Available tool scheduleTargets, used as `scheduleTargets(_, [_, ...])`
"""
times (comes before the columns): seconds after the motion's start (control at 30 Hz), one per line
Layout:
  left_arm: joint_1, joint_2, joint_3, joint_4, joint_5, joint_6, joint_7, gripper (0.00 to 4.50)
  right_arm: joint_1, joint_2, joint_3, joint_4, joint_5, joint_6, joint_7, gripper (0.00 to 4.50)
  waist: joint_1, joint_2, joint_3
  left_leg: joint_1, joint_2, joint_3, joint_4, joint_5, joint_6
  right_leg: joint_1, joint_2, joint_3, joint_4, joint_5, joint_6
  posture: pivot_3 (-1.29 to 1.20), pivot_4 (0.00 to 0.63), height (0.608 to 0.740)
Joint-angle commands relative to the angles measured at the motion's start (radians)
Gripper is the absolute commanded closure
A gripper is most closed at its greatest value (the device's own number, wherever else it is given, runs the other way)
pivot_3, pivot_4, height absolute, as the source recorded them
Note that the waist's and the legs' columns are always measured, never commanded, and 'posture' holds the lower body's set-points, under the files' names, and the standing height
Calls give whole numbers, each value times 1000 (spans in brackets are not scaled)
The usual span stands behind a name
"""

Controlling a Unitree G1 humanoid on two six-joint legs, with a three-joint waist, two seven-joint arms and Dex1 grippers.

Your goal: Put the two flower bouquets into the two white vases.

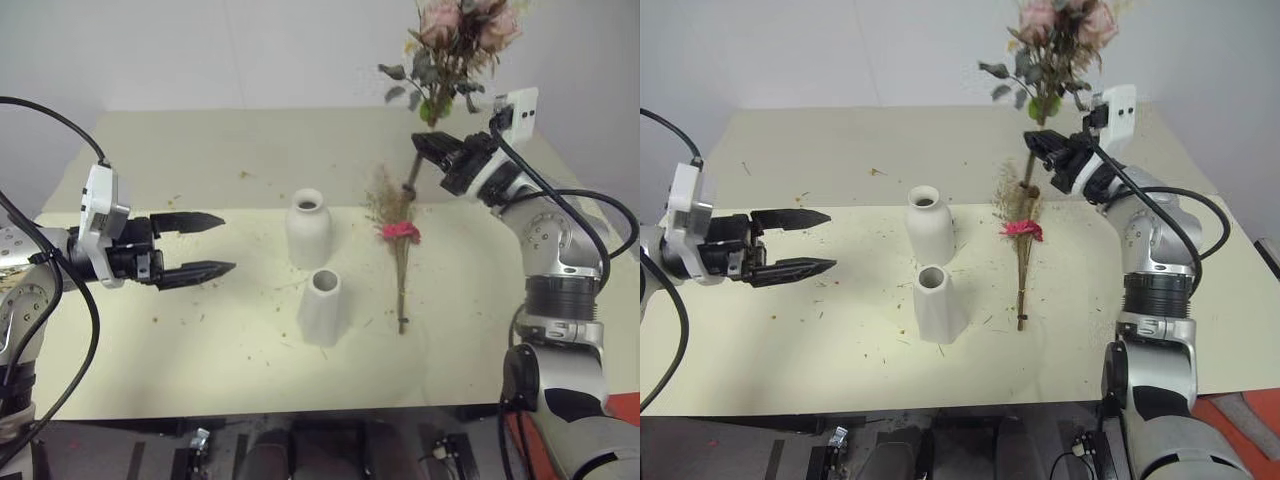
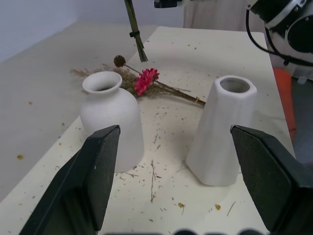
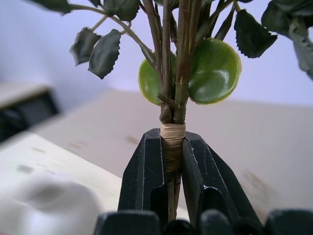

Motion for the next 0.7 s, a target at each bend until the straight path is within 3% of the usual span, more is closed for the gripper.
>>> scheduleTargets(0.03, [-33, 16, 51, 2, -29, 22, 20, 599, -32, 14, 6, -59, 40, -33, 23, 4271, 0, 0, 0, 0, 0, 0, 0, 0, 0, 0, 0, 0, 0, 0, 0, 0, 150, 740])
scheduleTargets(0.7, [-44, -1, 77, -17, -31, 53, 135, 599, -172, 212, 135, 77, -24, -284, 36, 4271, -3, 0, 0, 1, 0, -1, 0, 1, -2, -2, 0, 0, 8, 0, 0, 0, 150, 740])
